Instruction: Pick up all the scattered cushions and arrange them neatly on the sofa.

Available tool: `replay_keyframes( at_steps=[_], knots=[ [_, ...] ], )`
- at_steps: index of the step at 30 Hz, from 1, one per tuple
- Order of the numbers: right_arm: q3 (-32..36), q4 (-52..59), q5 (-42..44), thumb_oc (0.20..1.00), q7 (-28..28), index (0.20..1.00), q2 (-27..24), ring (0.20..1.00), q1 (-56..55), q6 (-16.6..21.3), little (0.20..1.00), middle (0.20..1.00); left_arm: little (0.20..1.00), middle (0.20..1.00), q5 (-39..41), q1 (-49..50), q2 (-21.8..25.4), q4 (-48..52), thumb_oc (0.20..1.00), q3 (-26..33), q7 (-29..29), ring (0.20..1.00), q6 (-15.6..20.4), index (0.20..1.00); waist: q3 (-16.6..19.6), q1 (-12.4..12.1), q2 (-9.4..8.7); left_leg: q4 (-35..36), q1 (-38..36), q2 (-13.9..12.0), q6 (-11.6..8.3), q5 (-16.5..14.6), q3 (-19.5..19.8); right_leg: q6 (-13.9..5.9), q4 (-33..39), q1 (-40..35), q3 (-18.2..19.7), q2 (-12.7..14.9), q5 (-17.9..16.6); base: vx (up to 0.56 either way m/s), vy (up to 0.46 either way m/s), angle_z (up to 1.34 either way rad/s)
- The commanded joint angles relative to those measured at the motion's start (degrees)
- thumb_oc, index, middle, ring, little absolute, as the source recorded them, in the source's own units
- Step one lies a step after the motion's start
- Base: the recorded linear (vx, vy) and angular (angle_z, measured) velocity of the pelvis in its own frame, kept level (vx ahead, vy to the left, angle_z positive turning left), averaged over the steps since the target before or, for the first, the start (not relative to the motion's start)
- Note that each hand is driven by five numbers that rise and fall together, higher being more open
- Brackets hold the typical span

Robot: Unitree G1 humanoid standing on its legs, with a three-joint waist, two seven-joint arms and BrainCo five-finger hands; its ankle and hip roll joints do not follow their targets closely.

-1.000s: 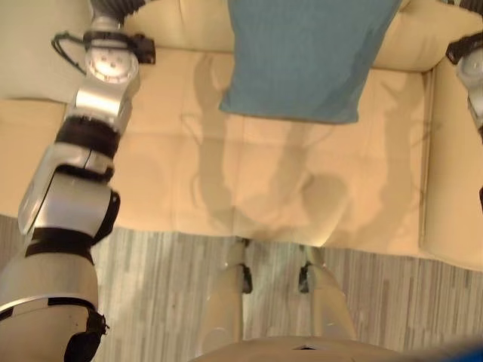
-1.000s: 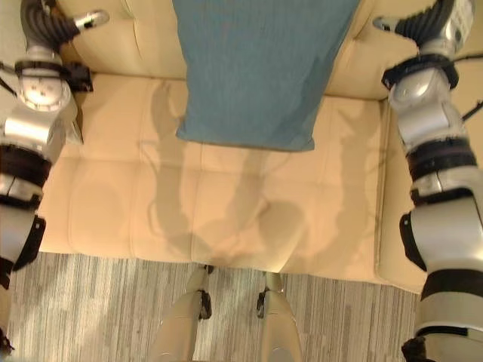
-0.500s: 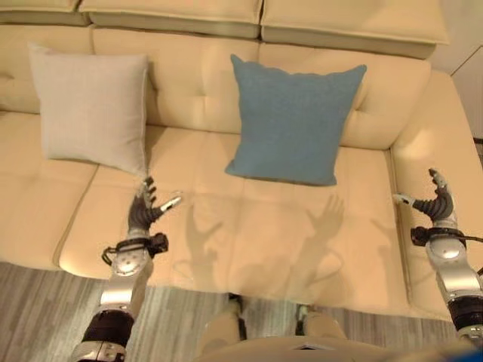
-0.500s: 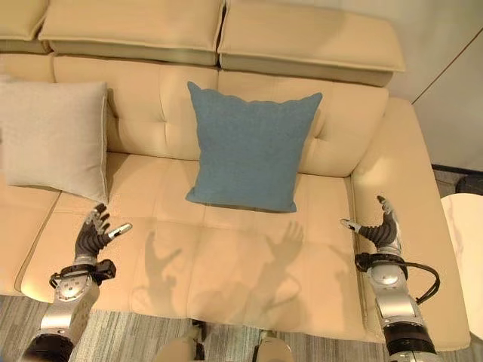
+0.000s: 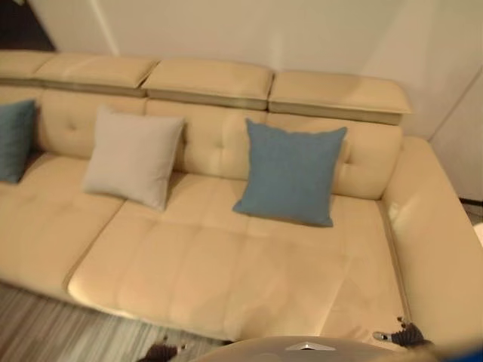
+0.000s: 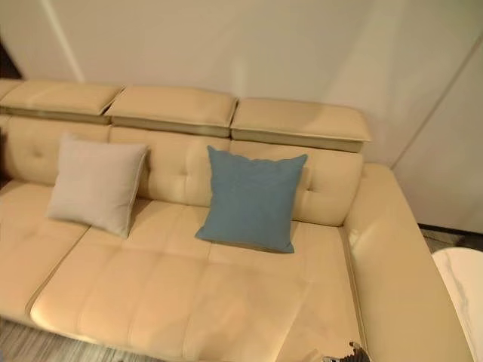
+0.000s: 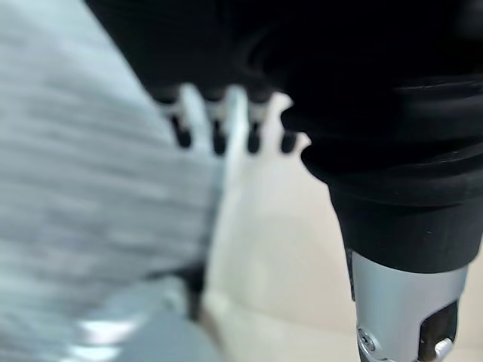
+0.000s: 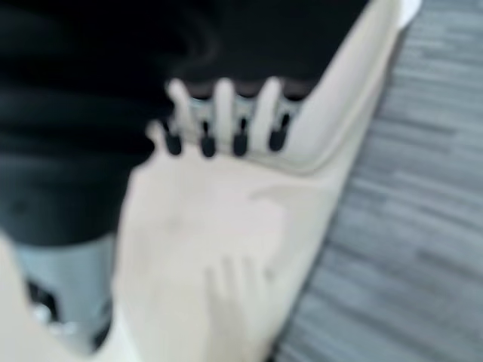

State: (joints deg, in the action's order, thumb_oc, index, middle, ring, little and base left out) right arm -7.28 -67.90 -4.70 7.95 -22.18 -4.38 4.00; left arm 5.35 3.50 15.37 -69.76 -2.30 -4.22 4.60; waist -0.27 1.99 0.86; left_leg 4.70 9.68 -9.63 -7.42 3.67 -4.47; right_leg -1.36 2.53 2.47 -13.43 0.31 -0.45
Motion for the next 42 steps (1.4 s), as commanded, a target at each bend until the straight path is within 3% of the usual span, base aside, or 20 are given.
replay_keyframes(
  at_steps=[1, 3, 5, 8, 9, 11, 12, 13, 15, 20, 21, 23, 24, 30, 42],
  knots=[
    [0.1, 1.2, 1.4, 1.000, 0.2, 1.000, 0.1, 1.000, 4.9, -0.1, 1.000, 1.000, 1.000, 1.000, -2.4, -2.7, 2.7, 1.1, 1.000, -1.1, -0.4, 1.000, 0.2, 1.000, -4.0, 0.4, -4.36, -10.9, -2.3, 0.9, 0.20, -2.0, -1.4, -4.62, 1.6, -2.2, 1.0, 5.2, 0.2, -0.35, 0.033, 0.17],
    [0.2, -0.4, 1.8, 1.000, 0.1, 1.000, 0.3, 1.000, 5.7, -0.7, 1.000, 1.000, 1.000, 1.000, -1.8, -3.9, 1.8, 1.4, 1.000, -1.5, -0.4, 1.000, 0.3, 1.000, -4.9, 1.3, -5.57, -20.3, -2.3, 2.2, 1.46, -7.0, -2.3, -4.47, 1.0, -0.3, 1.0, 6.9, -1.5, -0.28, 0.115, -0.06],
    [0.6, -1.7, 1.7, 1.000, -0.1, 1.000, 0.5, 1.000, 5.9, -1.2, 1.000, 1.000, 1.000, 1.000, -1.4, -4.1, 1.1, 1.5, 1.000, -1.6, -0.5, 1.000, 0.3, 1.000, -4.2, 1.9, -5.60, -21.7, -3.5, 3.2, 1.60, -8.4, -2.0, -4.56, 0.7, 0.6, 1.1, 7.3, -2.3, -0.07, 0.150, 0.22],
    [1.2, -3.7, 1.6, 1.000, 0.1, 1.000, 1.1, 1.000, 6.0, -2.1, 1.000, 1.000, 1.000, 1.000, -1.2, -4.5, -0.1, 1.5, 1.000, -2.6, -0.7, 1.000, 0.2, 1.000, -3.2, 2.6, -4.59, -15.0, -7.6, 4.9, 1.70, -9.5, -0.1, -5.50, -0.2, 2.0, 1.7, 7.9, -3.5, -0.02, 0.212, 0.30],
    [1.3, -4.1, 1.3, 1.000, -0.2, 1.000, 1.5, 1.000, 6.2, -2.7, 1.000, 1.000, 1.000, 1.000, -1.6, -4.9, -0.1, 1.1, 1.000, -3.3, -0.5, 1.000, 0.0, 1.000, -2.9, 3.2, -4.34, -10.6, -9.2, 6.1, 2.55, -10.6, -0.1, -6.23, -0.5, 3.4, 1.9, 8.8, -4.7, -0.05, 0.199, 0.09],
    [1.4, -4.1, 1.3, 1.000, -0.2, 1.000, 1.9, 1.000, 6.5, -2.9, 1.000, 1.000, 1.000, 1.000, -1.8, -5.0, -0.1, 0.9, 1.000, -3.4, -0.6, 1.000, 0.0, 1.000, -3.1, 3.2, -4.31, -8.9, -9.6, 6.8, 3.04, -10.4, -0.1, -6.88, -0.6, 4.5, 2.1, 9.6, -6.1, -0.14, 0.228, 0.03],
    [1.0, -4.0, 0.8, 1.000, 0.1, 1.000, 2.2, 1.000, 7.8, -3.3, 1.000, 1.000, 1.000, 1.000, -2.0, -5.7, 0.4, 0.7, 1.000, -3.3, -1.2, 1.000, 0.2, 1.000, -3.8, 2.8, -4.43, -7.3, -9.2, 8.1, 3.85, -10.2, -0.5, -8.39, -0.7, 6.9, 2.2, 10.8, -8.1, -0.19, 0.228, -0.10],
    [1.0, -4.0, 0.8, 1.000, 0.1, 1.000, 2.2, 1.000, 7.8, -3.4, 1.000, 1.000, 1.000, 1.000, -2.0, -5.8, 0.4, 0.7, 1.000, -3.3, -1.2, 1.000, 0.2, 1.000, -3.8, 2.7, -4.47, -7.2, -9.2, 8.1, 3.88, -10.1, -0.6, -8.42, -0.7, 7.0, 2.3, 10.8, -8.1, -0.25, 0.241, -0.43],
    [-0.4, -3.5, -0.6, 1.000, 0.0, 1.000, 2.9, 1.000, 9.0, -3.9, 1.000, 1.000, 1.000, 1.000, -3.3, -6.0, 1.4, 0.1, 1.000, -3.3, -1.4, 1.000, 0.0, 1.000, -5.1, 2.0, -4.57, -6.2, -9.0, 8.6, 4.76, -9.5, -1.9, -10.26, -1.7, 9.7, 2.1, 12.7, -10.6, -0.23, 0.143, -0.78],
    [-1.2, -3.5, -0.4, 1.000, -0.3, 1.000, 3.0, 1.000, 9.1, -3.7, 1.000, 1.000, 1.000, 1.000, -4.0, -5.6, 3.2, -1.2, 1.000, -2.1, -1.3, 1.000, -0.6, 1.000, -5.5, -0.3, -3.83, -5.7, -7.3, 8.3, 6.42, -8.0, -3.0, -8.40, -9.7, 6.6, 2.9, 12.2, -4.1, -0.21, 0.065, -0.38],
    [-1.1, -4.3, -0.1, 1.000, -0.5, 1.000, 3.1, 1.000, 8.9, -3.6, 1.000, 1.000, 1.000, 1.000, -4.0, -5.2, 3.5, -1.7, 1.000, -1.8, -1.1, 1.000, -0.6, 1.000, -4.0, -1.6, -4.41, -5.5, -6.4, 8.4, 6.13, -7.1, -3.9, -8.86, -8.4, 1.9, 2.3, 12.4, -3.3, -0.15, -0.036, -0.48],
    [-1.2, -4.2, -0.2, 1.000, -0.3, 1.000, 3.4, 1.000, 9.0, -3.8, 1.000, 1.000, 1.000, 1.000, -3.4, -5.2, 3.4, -1.6, 1.000, -1.9, -1.3, 1.000, -0.6, 1.000, -3.3, -2.0, -5.04, -4.5, -6.1, 8.1, 5.56, -6.1, -4.4, -9.09, -7.5, 2.3, 2.4, 12.0, -3.9, -0.07, -0.135, -0.49],
    [-1.3, -4.8, -0.1, 1.000, -0.3, 1.000, 3.4, 1.000, 8.5, -3.6, 1.000, 1.000, 1.000, 1.000, -2.9, -5.0, 3.3, -1.6, 1.000, -1.5, -1.4, 1.000, -0.4, 1.000, -1.9, -2.0, -5.45, -3.3, -6.4, 7.3, 4.93, -5.4, -5.3, -9.07, -3.5, 0.2, 1.4, 11.1, -3.1, 0.00, -0.152, -0.44],
    [-1.7, -6.3, -0.4, 1.000, -0.4, 1.000, 3.5, 1.000, 7.8, -4.0, 1.000, 1.000, 1.000, 1.000, -4.4, -5.2, 2.8, -2.0, 1.000, -2.2, -0.8, 1.000, -1.0, 1.000, -1.0, -1.4, -5.60, -0.4, -8.1, 6.2, 3.81, -3.5, -5.3, -8.89, 1.7, -2.6, -0.1, 9.6, -3.0, 0.00, -0.073, -0.01],
    [-2.3, -6.9, -1.1, 1.000, 0.2, 1.000, 3.6, 1.000, 7.3, -4.0, 1.000, 1.000, 1.000, 1.000, -7.3, -5.5, 2.0, -3.0, 1.000, -4.0, -0.8, 1.000, -1.8, 1.000, -0.9, -0.4, -4.67, 0.3, -10.9, 5.2, 3.00, -3.6, -5.8, -8.78, 2.5, -4.6, 0.2, 8.9, -2.5, 0.00, -0.005, 0.04]
  ],
)
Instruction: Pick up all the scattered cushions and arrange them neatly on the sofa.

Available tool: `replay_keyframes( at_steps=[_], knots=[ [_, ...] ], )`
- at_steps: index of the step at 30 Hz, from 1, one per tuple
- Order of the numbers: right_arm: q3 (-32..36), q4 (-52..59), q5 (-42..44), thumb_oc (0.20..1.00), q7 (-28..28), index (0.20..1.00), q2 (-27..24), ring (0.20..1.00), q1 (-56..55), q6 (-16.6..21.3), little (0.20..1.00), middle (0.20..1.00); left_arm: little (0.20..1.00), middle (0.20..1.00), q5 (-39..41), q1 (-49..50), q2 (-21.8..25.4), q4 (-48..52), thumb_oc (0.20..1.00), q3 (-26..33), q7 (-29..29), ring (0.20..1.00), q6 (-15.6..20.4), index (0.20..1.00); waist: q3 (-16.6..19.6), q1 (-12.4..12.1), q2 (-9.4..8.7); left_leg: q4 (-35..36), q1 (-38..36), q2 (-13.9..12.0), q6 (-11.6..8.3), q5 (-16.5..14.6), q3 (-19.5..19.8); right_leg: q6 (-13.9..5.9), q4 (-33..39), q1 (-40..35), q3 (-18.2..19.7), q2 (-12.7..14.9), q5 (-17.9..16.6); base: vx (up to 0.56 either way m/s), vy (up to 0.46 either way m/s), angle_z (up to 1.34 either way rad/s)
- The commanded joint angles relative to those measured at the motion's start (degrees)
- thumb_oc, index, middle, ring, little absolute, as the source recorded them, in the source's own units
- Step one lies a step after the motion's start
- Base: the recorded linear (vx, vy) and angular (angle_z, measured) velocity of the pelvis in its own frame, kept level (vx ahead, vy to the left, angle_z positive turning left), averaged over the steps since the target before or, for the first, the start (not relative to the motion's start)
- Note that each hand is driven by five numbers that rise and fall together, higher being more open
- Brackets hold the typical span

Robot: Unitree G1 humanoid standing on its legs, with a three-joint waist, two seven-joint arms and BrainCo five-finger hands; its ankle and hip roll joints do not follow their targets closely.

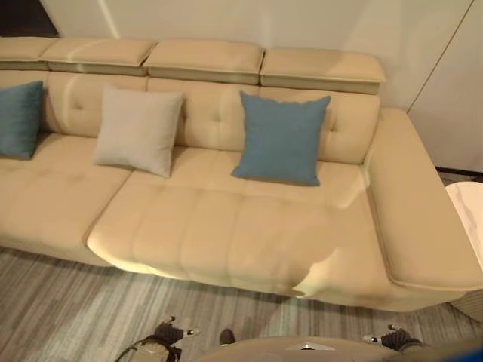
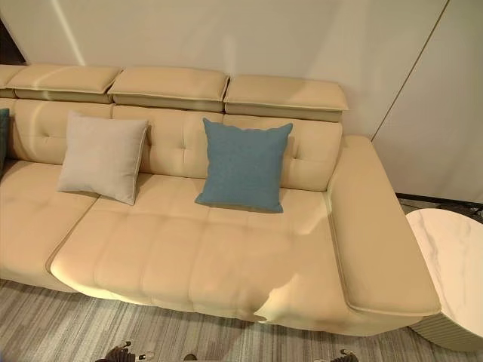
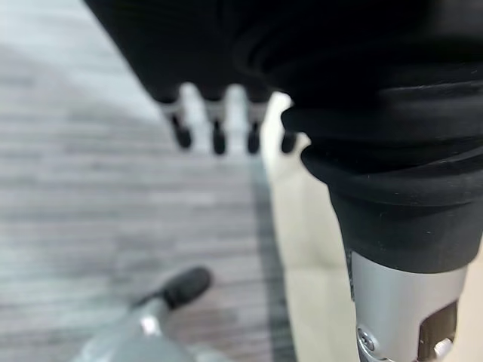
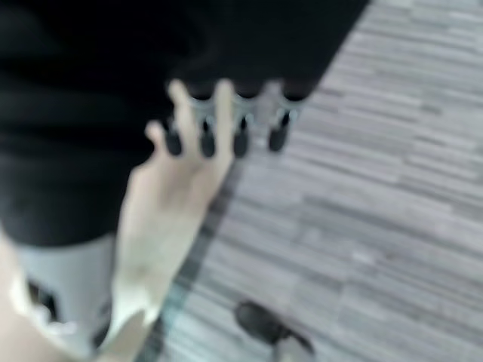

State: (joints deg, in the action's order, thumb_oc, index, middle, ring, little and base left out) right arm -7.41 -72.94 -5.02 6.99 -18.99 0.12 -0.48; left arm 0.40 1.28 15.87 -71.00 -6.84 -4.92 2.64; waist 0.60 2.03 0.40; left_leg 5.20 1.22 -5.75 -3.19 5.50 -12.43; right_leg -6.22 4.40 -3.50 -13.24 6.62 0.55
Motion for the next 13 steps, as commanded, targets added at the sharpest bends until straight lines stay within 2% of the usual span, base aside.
replay_keyframes(
  at_steps=[1, 13],
  knots=[
    [-2.2, -1.9, -0.8, 1.000, 1.2, 1.000, 0.4, 1.000, 2.8, 0.5, 1.000, 1.000, 1.000, 1.000, -2.3, -3.3, 1.5, -1.7, 1.000, 0.5, -0.1, 1.000, 0.1, 1.000, -1.8, -0.4, -4.21, -0.2, -2.5, 1.3, -1.23, -5.4, 2.2, -3.92, 0.6, 1.3, 0.0, 2.6, -3.5, 0.00, 0.000, 0.00],
    [-2.8, -2.4, -1.8, 1.000, 1.2, 1.000, -0.1, 1.000, 3.1, 0.3, 1.000, 1.000, 1.000, 1.000, -2.5, -3.0, 0.9, -2.3, 1.000, 0.0, -0.1, 1.000, -0.2, 1.000, -1.4, -0.6, -3.94, -0.2, -4.1, 0.8, -1.49, -5.8, 2.1, -3.69, 0.6, 0.2, 0.0, 2.3, -2.9, 0.00, 0.000, 0.00]
  ],
)
